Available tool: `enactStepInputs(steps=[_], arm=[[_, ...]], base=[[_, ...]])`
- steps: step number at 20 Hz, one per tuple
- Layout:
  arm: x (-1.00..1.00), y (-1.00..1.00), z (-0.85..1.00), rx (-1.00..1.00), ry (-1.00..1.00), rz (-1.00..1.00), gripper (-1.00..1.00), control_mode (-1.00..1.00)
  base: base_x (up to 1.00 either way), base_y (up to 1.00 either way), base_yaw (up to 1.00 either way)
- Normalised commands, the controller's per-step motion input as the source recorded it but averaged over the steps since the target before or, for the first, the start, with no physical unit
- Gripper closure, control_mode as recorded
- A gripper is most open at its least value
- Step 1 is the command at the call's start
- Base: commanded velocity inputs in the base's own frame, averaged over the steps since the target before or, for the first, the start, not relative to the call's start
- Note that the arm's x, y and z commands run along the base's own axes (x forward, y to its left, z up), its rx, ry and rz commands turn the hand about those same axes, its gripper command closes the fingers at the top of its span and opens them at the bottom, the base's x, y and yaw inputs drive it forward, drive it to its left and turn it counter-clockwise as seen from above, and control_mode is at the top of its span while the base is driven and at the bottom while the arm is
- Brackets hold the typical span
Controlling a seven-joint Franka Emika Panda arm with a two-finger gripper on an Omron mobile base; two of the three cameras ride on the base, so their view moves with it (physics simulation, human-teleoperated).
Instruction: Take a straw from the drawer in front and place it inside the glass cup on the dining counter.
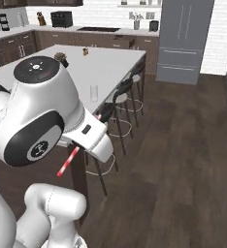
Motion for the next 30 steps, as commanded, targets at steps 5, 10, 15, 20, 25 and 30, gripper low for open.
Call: enactStepInputs(steps=[5, 10, 15, 20, 25, 30], arm=[[0.00, 0.00, 0.00, 0.00, 0.00, 0.00, 1.00, 1.00], [0.00, 0.00, 0.00, 0.00, 0.00, 0.00, 1.00, 1.00], [0.00, 0.00, 0.00, 0.00, 0.00, 0.00, 1.00, 1.00], [0.00, 0.00, 0.00, 0.00, 0.00, 0.00, 1.00, 1.00], [0.00, 0.00, 0.00, 0.00, 0.00, 0.00, 1.00, 1.00], [0.00, 0.00, 0.00, 0.00, 0.00, 0.00, 1.00, 1.00]], base=[[0.13, -0.78, 0.52], [0.35, -0.72, 0.52], [0.45, -0.66, 0.54], [0.41, -0.67, 0.53], [0.15, -0.78, 0.46], [0.09, -0.83, 0.44]])
